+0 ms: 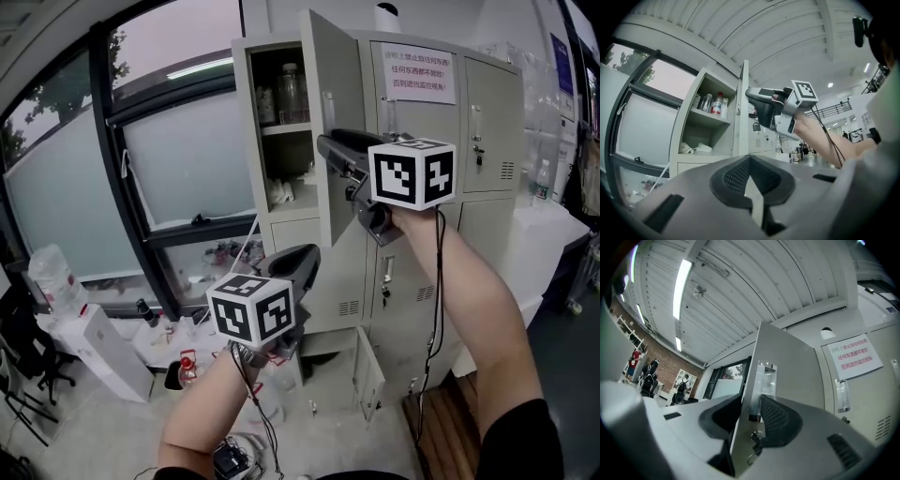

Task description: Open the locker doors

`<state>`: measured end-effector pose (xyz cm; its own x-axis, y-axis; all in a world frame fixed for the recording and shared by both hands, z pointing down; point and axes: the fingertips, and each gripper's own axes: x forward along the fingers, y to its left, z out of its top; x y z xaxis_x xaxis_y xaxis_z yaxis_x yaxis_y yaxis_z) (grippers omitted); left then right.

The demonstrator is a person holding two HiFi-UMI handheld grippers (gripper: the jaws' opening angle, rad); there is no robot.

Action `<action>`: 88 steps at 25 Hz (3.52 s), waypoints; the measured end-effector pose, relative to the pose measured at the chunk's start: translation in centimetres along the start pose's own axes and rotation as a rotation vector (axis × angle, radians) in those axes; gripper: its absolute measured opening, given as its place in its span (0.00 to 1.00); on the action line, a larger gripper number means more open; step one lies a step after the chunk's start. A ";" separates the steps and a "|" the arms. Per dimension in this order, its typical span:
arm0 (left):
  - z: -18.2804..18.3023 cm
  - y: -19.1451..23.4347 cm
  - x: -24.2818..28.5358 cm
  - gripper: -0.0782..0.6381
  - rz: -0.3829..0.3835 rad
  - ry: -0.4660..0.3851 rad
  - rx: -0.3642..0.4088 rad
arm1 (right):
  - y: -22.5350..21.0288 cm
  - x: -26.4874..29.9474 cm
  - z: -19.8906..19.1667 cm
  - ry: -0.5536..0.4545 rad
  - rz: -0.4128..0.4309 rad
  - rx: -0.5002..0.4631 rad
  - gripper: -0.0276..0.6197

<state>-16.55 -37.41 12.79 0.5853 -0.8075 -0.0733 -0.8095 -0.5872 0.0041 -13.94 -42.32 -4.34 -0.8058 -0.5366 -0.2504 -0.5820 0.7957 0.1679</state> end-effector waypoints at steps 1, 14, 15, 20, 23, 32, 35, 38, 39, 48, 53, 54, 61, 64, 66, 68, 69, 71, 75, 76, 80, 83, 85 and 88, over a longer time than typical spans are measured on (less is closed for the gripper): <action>-0.1 -0.4 0.2 0.11 -0.001 0.001 0.000 | -0.2 -0.5 0.1 -0.004 -0.006 -0.003 0.24; -0.5 -5.8 3.1 0.11 -0.042 0.010 0.003 | -2.4 -6.3 0.5 -0.027 -0.115 -0.044 0.31; -0.6 -6.2 3.3 0.11 -0.046 0.011 0.003 | -2.4 -6.5 0.4 -0.023 -0.132 -0.070 0.33; -1.0 -7.9 4.3 0.11 -0.052 0.019 0.005 | -3.1 -7.0 -0.9 0.008 -0.195 -0.128 0.35; -1.2 -8.3 4.6 0.11 -0.041 0.021 0.005 | -3.7 -7.7 -1.1 0.004 -0.191 -0.107 0.32; -1.6 -10.2 4.9 0.11 -0.007 0.025 -0.001 | -5.2 -10.1 -0.9 -0.007 -0.185 -0.080 0.26; -1.7 -10.8 4.5 0.11 0.015 0.024 -0.005 | -5.7 -10.8 -0.9 -0.009 -0.185 -0.060 0.25; -1.9 -11.1 3.9 0.11 0.040 0.023 -0.011 | -5.7 -11.2 -1.0 -0.005 -0.181 -0.052 0.24; -2.0 -11.2 3.6 0.11 0.049 0.023 -0.013 | -5.6 -11.3 -1.0 -0.005 -0.179 -0.052 0.23; -2.7 -10.7 1.0 0.11 0.114 0.023 -0.030 | -4.8 -12.6 -2.3 -0.003 -0.178 -0.024 0.18; -2.7 -10.4 -0.6 0.11 0.124 0.025 -0.026 | -4.3 -14.0 -2.6 -0.029 -0.232 -0.035 0.07; -2.7 -10.3 -1.0 0.11 0.123 0.026 -0.026 | -4.1 -14.3 -2.8 -0.030 -0.248 -0.044 0.05; -2.9 -10.0 -4.7 0.11 0.141 0.032 0.017 | -1.4 -16.4 -5.4 0.014 -0.307 -0.017 0.05; -3.3 -10.2 -6.5 0.11 0.151 0.038 0.058 | 0.4 -17.6 -7.1 0.041 -0.323 -0.010 0.05; -3.7 -10.3 -7.7 0.11 0.147 0.041 0.055 | 1.7 -18.3 -8.4 0.068 -0.326 0.005 0.04; -4.2 -10.4 -8.9 0.11 0.140 0.044 0.035 | 3.1 -18.9 -9.6 0.094 -0.324 0.036 0.05; -4.4 -10.4 -9.5 0.11 0.137 0.045 0.025 | 3.8 -19.2 -10.0 0.107 -0.324 0.047 0.05; -4.7 -10.6 -10.7 0.11 0.130 0.048 0.009 | 5.2 -19.8 -10.8 0.130 -0.327 0.054 0.05; -5.2 -11.2 -12.9 0.11 0.118 0.051 -0.006 | 7.9 -21.0 -11.6 0.156 -0.335 0.047 0.04; -5.3 -11.3 -13.4 0.11 0.115 0.052 -0.010 | 8.6 -21.3 -11.7 0.160 -0.338 0.044 0.05; -5.8 -11.9 -15.2 0.11 0.106 0.059 -0.022 | 10.6 -22.2 -11.8 0.165 -0.351 0.038 0.05; -6.4 -12.4 -16.3 0.11 0.101 0.067 -0.032 | 11.9 -23.1 -11.9 0.166 -0.356 0.038 0.04; -6.5 -12.8 -17.0 0.11 0.098 0.067 -0.041 | 12.6 -23.8 -11.9 0.168 -0.358 0.041 0.04; -6.1 -13.6 -17.8 0.11 0.088 0.059 -0.044 | 13.5 -24.4 -11.7 0.170 -0.359 0.050 0.04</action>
<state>-15.70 -15.40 20.10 0.5153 -0.8570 -0.0115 -0.8556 -0.5151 0.0518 -3.40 -21.74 15.19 -0.5612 -0.8185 -0.1232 -0.8272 0.5595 0.0511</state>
